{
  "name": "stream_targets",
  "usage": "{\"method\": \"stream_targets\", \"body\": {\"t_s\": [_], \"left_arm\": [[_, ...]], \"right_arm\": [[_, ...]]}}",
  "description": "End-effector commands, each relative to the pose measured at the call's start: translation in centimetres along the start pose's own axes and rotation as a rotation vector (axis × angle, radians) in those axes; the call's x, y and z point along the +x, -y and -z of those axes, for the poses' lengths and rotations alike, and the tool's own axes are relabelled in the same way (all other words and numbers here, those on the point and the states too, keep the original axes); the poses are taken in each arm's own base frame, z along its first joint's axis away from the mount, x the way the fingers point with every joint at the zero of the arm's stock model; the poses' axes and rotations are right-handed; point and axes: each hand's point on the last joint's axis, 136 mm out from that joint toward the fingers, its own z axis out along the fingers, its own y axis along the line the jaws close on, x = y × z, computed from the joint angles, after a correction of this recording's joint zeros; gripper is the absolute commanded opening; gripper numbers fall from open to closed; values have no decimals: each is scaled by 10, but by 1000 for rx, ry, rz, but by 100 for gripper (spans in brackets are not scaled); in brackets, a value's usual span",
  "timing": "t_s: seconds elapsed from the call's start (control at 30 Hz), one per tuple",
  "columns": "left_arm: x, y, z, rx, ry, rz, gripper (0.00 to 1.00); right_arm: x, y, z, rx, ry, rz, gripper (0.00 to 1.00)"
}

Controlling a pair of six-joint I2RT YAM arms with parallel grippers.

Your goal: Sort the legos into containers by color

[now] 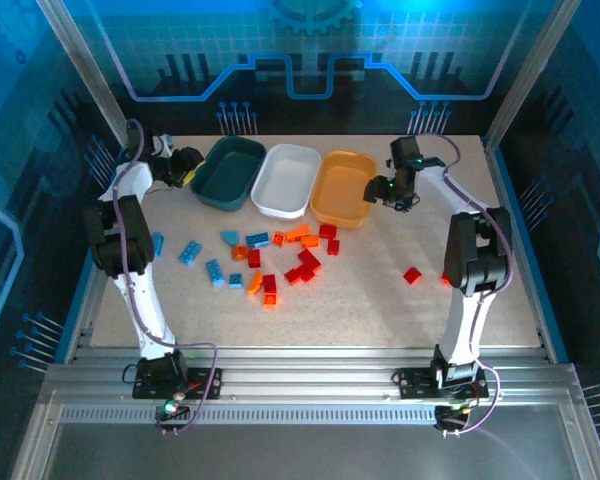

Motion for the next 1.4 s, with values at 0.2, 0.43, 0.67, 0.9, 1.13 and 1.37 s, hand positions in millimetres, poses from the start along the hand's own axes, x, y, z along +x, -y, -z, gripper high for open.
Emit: {"method": "stream_targets", "body": {"t_s": [0.2,0.43,0.67,0.9,1.13,1.37], "left_arm": [[34,8,-20,59,-82,-18,58],[56,26,-20,100,-89,-12,57],[77,48,-20,102,-109,-57,57],[62,92,-7,64,-107,-152,56],[39,91,20,-165,45,-167,52],[30,36,38,-302,206,237,53]], "right_arm": [[8,27,45,15,77,-54,67],[13,39,52,33,90,-84,67],[18,55,64,66,127,-141,67],[10,40,52,40,104,-125,68],[9,29,39,39,89,-101,68],[9,30,34,38,83,-93,68]]}}
